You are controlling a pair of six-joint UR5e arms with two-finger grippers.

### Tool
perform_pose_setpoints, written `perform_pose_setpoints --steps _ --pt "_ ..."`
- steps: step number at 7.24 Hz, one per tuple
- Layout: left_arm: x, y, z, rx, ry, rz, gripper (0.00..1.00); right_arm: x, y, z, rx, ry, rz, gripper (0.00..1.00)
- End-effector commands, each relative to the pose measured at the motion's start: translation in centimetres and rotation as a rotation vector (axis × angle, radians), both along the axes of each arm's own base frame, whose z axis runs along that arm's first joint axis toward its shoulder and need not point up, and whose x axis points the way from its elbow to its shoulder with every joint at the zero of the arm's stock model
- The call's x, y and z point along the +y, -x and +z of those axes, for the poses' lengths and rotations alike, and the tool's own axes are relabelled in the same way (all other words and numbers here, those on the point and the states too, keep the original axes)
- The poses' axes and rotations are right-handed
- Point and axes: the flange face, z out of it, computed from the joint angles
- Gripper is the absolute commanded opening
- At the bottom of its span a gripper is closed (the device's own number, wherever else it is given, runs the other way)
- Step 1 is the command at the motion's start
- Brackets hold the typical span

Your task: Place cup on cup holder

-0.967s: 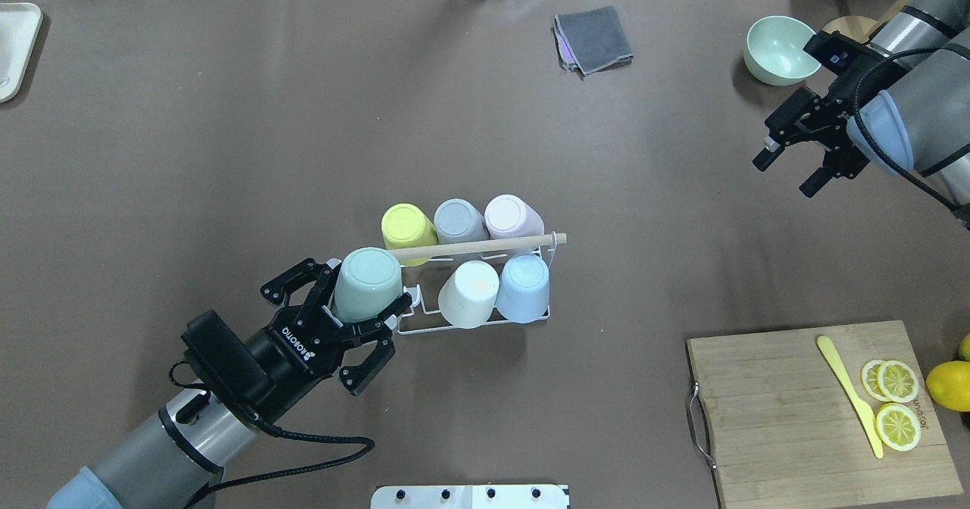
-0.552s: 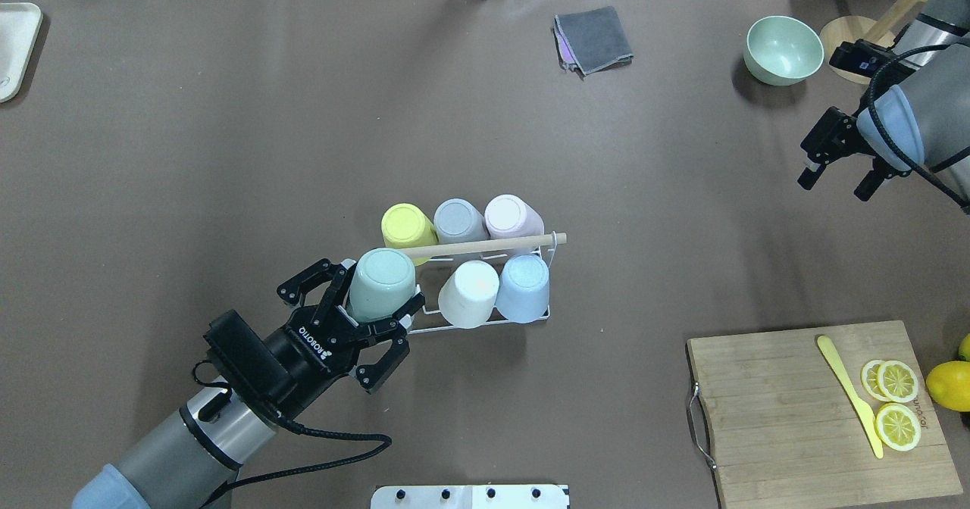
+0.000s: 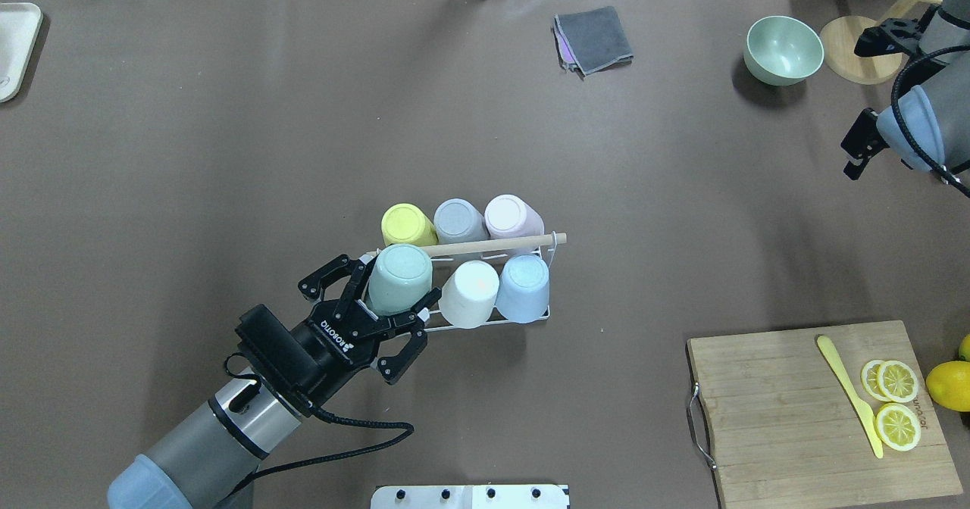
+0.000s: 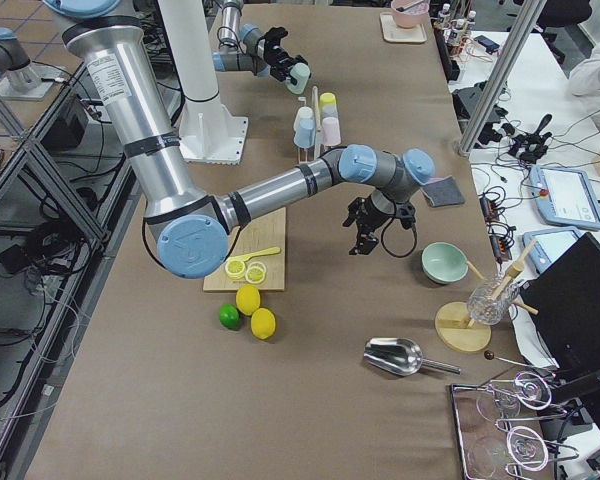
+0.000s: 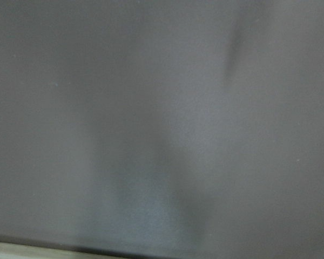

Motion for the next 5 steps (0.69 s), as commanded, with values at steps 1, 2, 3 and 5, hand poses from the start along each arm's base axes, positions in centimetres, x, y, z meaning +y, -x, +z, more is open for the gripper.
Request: perform_pose_setpoints --steps 1,2,3,5 --pt "-0.4 -1.1 0.4 -0.017 0.002 -0.006 0.0 -0.2 -1.2 1.5 -0.001 -0.164 0.01 0.99" --pt "-0.7 -1.5 0.5 -0.023 0.003 -0.01 0.0 0.2 -1.5 2.4 -0.012 -0.226 0.012 0.99" --pt "-1.3 -1.6 0.5 -0.024 0.004 -0.021 0.0 0.8 -2.1 3.4 -0.025 -0.259 0.019 0.99" --pt "-1.5 -2.4 1.1 -0.038 0.006 -0.022 0.0 3.4 -3.0 5.1 -0.035 -0.268 0.021 0.99"
